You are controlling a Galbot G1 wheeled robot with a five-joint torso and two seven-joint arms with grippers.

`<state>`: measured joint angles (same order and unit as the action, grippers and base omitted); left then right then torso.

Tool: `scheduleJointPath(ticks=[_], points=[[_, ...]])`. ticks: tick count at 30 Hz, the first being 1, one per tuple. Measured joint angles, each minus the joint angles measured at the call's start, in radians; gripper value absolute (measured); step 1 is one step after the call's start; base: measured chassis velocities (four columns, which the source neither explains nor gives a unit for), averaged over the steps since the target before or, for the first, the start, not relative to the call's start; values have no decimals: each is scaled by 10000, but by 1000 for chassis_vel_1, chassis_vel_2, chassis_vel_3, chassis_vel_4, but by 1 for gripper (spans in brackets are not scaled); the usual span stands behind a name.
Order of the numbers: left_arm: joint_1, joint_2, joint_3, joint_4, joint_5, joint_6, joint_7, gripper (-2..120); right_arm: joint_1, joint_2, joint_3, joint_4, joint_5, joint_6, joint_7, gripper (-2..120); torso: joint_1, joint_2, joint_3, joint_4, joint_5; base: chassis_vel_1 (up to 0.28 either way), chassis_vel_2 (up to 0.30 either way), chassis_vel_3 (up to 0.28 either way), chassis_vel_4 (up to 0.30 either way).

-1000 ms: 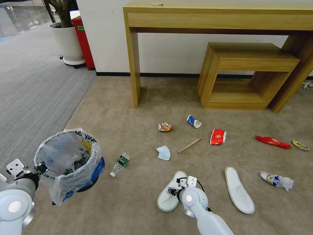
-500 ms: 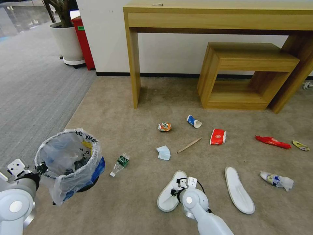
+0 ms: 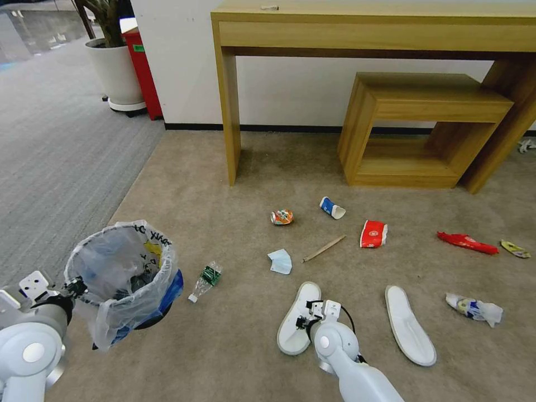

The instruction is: Pick up the trash bin and place the garbage on the floor into it.

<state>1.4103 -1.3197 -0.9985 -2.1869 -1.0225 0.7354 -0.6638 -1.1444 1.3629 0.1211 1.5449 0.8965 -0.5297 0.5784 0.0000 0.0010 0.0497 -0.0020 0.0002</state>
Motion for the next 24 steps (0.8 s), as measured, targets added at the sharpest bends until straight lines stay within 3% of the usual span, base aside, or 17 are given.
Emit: scheduleJointPath(ticks=[3, 8, 10, 11, 14, 16, 18, 20, 22, 24], points=[[256, 36, 428, -204, 226, 1, 30, 2, -173, -194, 34, 542, -1467, 1084, -1025, 0, 0, 0, 0, 0, -2, 0, 0, 0, 0], [495, 203, 757, -527, 106, 0, -139, 2, -269, -429, 136, 1228, -2174, 2106, -2210, 0, 0, 0, 0, -1, -1, 0, 0, 0, 0], [791, 478, 1124, -892, -288, 1, -382, 2, -268, -641, 233, 1698, -2640, 3357, -3630, 0, 0, 1, 0, 1, -2, 0, 0, 0, 0], [791, 478, 1124, -892, -288, 1, -382, 2, -268, -641, 233, 1698, -2640, 3357, -3630, 0, 0, 1, 0, 1, -2, 0, 0, 0, 0], [1074, 896, 1501, -1141, -794, 0, -592, 2, -144, -901, 366, 1955, -3102, 4732, -5532, 0, 0, 1, 0, -1, -1, 0, 0, 0, 0], [1125, 989, 1578, -1169, -874, 0, -627, 2, -112, -945, 382, 1982, -3119, 4992, -5922, 0, 0, 0, 0, -1, -1, 0, 0, 0, 0], [1244, 1248, 1824, -1284, -1120, 0, -669, 2, 74, -1073, 403, 2005, -3189, 6162, -7674, 0, 0, 1, 0, 0, -1, 0, 0, 0, 0], [1265, 1309, 1889, -1339, -1201, 0, -669, 2, 147, -1097, 403, 1985, -3211, 6515, -8183, 0, 0, 0, 0, 0, -1, 0, 0, 0, 0], [1296, 1444, 2118, -1463, -1436, 0, -667, 2, 407, -1150, 357, 1877, -3239, 7383, -9805, 0, 0, 0, 0, 0, -1, 0, 0, 0, 0], [1297, 1474, 2172, -1476, -1484, 0, -667, 2, 467, -1158, 325, 1857, -3240, 7541, -10160, 0, 0, 0, 0, -1, -1, 0, 0, 0, 0]])
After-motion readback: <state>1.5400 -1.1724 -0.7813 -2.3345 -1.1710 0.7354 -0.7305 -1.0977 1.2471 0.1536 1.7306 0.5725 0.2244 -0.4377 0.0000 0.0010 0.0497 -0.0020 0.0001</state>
